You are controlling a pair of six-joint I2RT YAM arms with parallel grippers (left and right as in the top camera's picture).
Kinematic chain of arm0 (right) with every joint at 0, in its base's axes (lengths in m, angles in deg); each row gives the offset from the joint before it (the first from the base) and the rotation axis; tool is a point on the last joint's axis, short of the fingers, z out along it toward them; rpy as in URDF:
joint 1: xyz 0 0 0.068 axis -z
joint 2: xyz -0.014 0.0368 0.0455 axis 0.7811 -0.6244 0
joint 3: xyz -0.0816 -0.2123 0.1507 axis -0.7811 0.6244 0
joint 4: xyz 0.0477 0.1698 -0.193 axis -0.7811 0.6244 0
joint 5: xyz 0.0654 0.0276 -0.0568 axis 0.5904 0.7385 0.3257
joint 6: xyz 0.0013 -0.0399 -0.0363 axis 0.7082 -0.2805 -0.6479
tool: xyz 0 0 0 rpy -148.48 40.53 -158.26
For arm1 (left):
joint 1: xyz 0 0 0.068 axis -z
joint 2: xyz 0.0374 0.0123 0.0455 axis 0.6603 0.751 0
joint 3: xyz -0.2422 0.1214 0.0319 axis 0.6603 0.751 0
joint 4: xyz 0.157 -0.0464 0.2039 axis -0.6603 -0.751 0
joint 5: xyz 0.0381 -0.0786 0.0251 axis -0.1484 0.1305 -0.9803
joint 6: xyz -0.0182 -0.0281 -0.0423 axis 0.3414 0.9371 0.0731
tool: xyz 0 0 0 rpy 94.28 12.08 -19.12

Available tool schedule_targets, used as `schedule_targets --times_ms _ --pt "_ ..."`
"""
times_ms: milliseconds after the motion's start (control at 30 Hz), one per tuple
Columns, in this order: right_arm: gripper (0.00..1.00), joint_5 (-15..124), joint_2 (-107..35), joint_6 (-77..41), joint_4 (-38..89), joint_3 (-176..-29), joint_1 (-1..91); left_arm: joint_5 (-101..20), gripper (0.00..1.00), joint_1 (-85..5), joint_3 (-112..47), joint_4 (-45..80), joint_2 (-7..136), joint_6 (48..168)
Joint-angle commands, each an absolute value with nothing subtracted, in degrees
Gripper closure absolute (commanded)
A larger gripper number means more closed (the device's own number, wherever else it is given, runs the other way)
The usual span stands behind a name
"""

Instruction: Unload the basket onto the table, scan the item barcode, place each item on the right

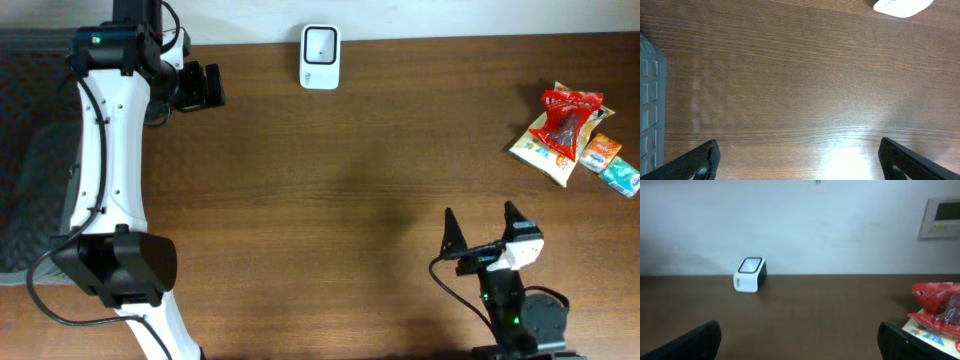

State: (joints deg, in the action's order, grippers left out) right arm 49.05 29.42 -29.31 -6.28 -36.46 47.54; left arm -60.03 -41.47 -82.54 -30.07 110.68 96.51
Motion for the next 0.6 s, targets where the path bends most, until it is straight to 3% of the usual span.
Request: schedule_targets --times_ms 0,233,467,567 --pt "0.01 45.1 33.3 -30.0 -8.4 -33.6 47.3 -60.2 0.01 -41.9 -83.1 -30.0 110.2 97.0" --pt "0.01 44.6 34.6 -30.1 -16.1 -29.2 49.3 -60.2 0.01 -41.9 -83.1 -30.0 110.2 97.0" --pt "0.01 45.1 34.6 -30.1 -2.6 -29.2 50.7 -60.2 0.01 -41.9 -83.1 -30.0 110.2 97.0" --pt "0.01 45.7 34.6 -31.1 -2.6 -29.2 50.7 -60.2 0.01 -41.9 -83.1 -30.0 110.2 97.0"
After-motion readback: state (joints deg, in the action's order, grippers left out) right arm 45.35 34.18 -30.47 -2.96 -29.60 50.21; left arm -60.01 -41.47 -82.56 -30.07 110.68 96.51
